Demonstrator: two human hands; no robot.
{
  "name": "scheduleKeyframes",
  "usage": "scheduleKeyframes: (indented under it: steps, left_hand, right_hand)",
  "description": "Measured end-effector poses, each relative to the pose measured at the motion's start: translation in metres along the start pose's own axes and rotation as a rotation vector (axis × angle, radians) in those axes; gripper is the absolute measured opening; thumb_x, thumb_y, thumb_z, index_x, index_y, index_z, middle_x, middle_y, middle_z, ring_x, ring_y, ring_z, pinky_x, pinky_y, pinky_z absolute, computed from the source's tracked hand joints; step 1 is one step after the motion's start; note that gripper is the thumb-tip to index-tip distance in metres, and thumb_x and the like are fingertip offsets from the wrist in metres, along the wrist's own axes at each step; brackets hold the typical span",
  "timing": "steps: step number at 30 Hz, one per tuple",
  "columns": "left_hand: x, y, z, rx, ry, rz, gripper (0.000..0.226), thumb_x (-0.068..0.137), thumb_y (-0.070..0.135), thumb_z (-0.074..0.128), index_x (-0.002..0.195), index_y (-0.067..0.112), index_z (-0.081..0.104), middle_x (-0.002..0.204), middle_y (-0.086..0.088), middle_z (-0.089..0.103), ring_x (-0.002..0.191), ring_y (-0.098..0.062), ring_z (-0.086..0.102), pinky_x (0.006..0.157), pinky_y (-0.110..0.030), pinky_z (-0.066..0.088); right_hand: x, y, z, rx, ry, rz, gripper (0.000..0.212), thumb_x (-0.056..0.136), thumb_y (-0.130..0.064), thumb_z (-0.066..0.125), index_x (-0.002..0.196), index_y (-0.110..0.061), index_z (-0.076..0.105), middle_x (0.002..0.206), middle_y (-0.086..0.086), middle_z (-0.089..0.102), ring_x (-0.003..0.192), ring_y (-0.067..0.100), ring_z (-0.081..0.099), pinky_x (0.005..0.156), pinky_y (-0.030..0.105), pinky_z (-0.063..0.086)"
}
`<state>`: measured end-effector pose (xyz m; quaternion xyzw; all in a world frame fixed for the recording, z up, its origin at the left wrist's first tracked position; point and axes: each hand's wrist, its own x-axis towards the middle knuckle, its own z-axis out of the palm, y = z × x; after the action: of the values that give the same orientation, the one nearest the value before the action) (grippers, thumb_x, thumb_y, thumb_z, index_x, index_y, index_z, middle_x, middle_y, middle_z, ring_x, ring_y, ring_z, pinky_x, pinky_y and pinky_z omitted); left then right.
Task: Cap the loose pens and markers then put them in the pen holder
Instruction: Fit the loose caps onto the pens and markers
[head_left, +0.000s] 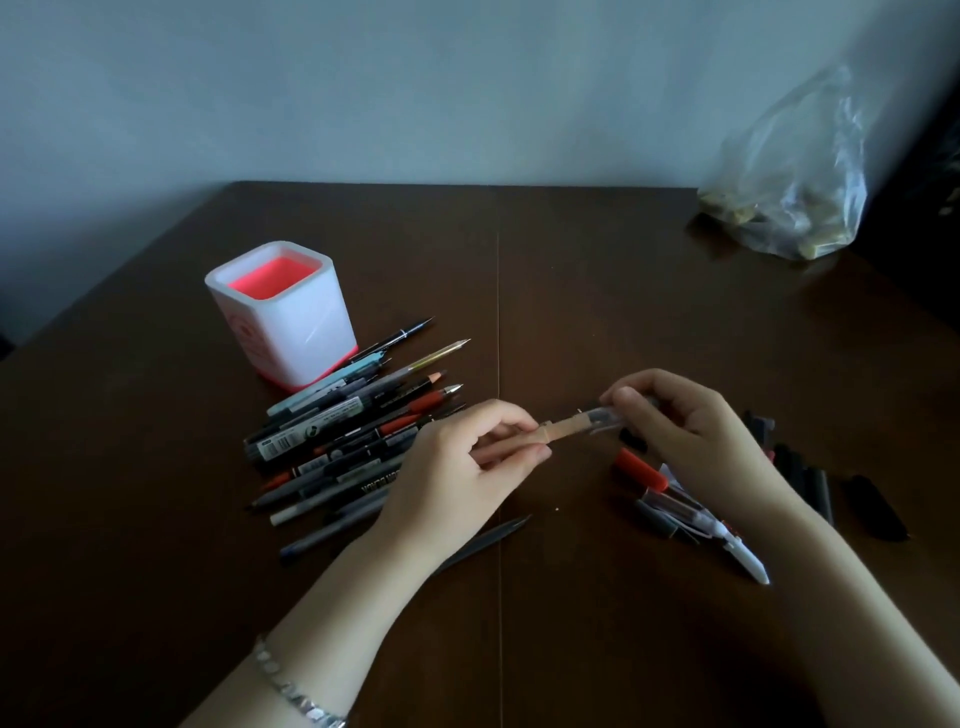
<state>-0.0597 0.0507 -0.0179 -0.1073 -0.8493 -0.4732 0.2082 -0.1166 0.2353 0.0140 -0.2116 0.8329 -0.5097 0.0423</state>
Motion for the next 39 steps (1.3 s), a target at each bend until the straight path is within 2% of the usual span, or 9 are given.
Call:
scheduleKeyframes:
  steps: [5,9,14,18,24,31,34,36,39]
  left_hand:
    - [-0.004,0.004,0.0,0.02,0.033,0.031,0.018,0.074,0.017,0.071,0.092,0.012,0.072,0.081,0.011,0.068,0.078,0.001,0.065,0.061,-0.009,0.049]
    - [-0.004,0.005,-0.001,-0.038,0.014,-0.058,0.018,0.073,0.018,0.07,0.091,0.014,0.073,0.077,0.012,0.07,0.073,0.0,0.066,0.06,-0.011,0.05]
    - [-0.001,0.01,-0.007,-0.156,-0.09,-0.235,0.006,0.075,0.018,0.069,0.079,0.019,0.073,0.054,0.009,0.064,0.054,-0.002,0.06,0.053,-0.009,0.042]
    - [0.0,0.012,-0.01,-0.315,-0.152,-0.388,0.005,0.079,0.008,0.067,0.078,0.009,0.072,0.049,0.002,0.058,0.038,0.0,0.047,0.042,-0.006,0.033]
    - [-0.002,0.008,-0.011,-0.055,-0.048,-0.139,0.017,0.072,0.02,0.067,0.087,0.018,0.074,0.072,0.009,0.072,0.067,-0.004,0.067,0.058,-0.021,0.054]
    - [-0.002,0.006,-0.004,0.208,-0.012,-0.012,0.031,0.071,0.03,0.07,0.101,0.021,0.069,0.089,0.011,0.069,0.083,-0.002,0.063,0.072,-0.021,0.053]
    - [0.003,0.004,-0.011,0.272,0.131,0.034,0.034,0.072,0.011,0.075,0.105,0.011,0.065,0.097,0.005,0.061,0.09,-0.003,0.055,0.079,-0.008,0.045]
    - [0.006,0.006,-0.023,0.319,0.159,-0.053,0.026,0.073,0.01,0.073,0.097,0.016,0.065,0.09,0.008,0.062,0.082,-0.005,0.057,0.073,-0.011,0.046]
    - [0.005,0.011,-0.037,0.384,-0.087,-0.308,0.01,0.076,0.032,0.07,0.081,0.027,0.063,0.074,0.015,0.061,0.071,0.0,0.056,0.06,-0.021,0.045]
  right_hand:
    - [-0.005,-0.005,0.015,0.004,-0.063,-0.104,0.016,0.091,-0.015,0.049,0.083,-0.023,0.06,0.052,-0.029,0.057,0.049,-0.009,0.052,0.047,0.006,0.038]
    - [-0.006,-0.006,0.018,-0.003,-0.048,-0.162,0.016,0.09,-0.012,0.051,0.082,-0.021,0.061,0.062,-0.036,0.058,0.059,-0.014,0.054,0.055,0.003,0.039]
    - [-0.008,-0.003,0.02,0.0,-0.068,-0.209,0.012,0.088,-0.026,0.053,0.08,-0.031,0.06,0.079,-0.018,0.064,0.067,-0.002,0.057,0.059,0.006,0.04]
    - [-0.009,-0.002,0.023,0.002,-0.078,-0.23,0.012,0.086,-0.022,0.054,0.08,-0.031,0.06,0.067,-0.014,0.06,0.057,-0.002,0.052,0.054,0.007,0.037]
    - [-0.008,0.001,0.031,0.064,-0.024,-0.183,0.016,0.089,-0.015,0.053,0.081,-0.026,0.062,0.07,-0.022,0.064,0.069,-0.008,0.058,0.063,0.005,0.04]
    - [-0.005,0.002,0.015,-0.187,-0.122,-0.123,0.013,0.081,-0.026,0.065,0.093,-0.029,0.064,0.075,-0.022,0.06,0.073,-0.01,0.057,0.06,0.006,0.043]
    - [0.003,0.005,-0.003,-0.184,0.205,-0.099,0.017,0.077,-0.022,0.069,0.09,-0.033,0.065,0.077,-0.023,0.06,0.071,-0.01,0.057,0.063,0.008,0.043]
    - [0.015,0.007,-0.018,-0.156,0.441,-0.059,0.016,0.079,-0.02,0.068,0.092,-0.029,0.066,0.078,-0.015,0.062,0.073,-0.007,0.058,0.067,0.009,0.045]
    - [0.047,0.019,-0.03,-0.381,0.436,0.01,0.016,0.08,-0.029,0.065,0.096,-0.025,0.068,0.095,0.0,0.061,0.098,0.02,0.055,0.085,0.035,0.049]
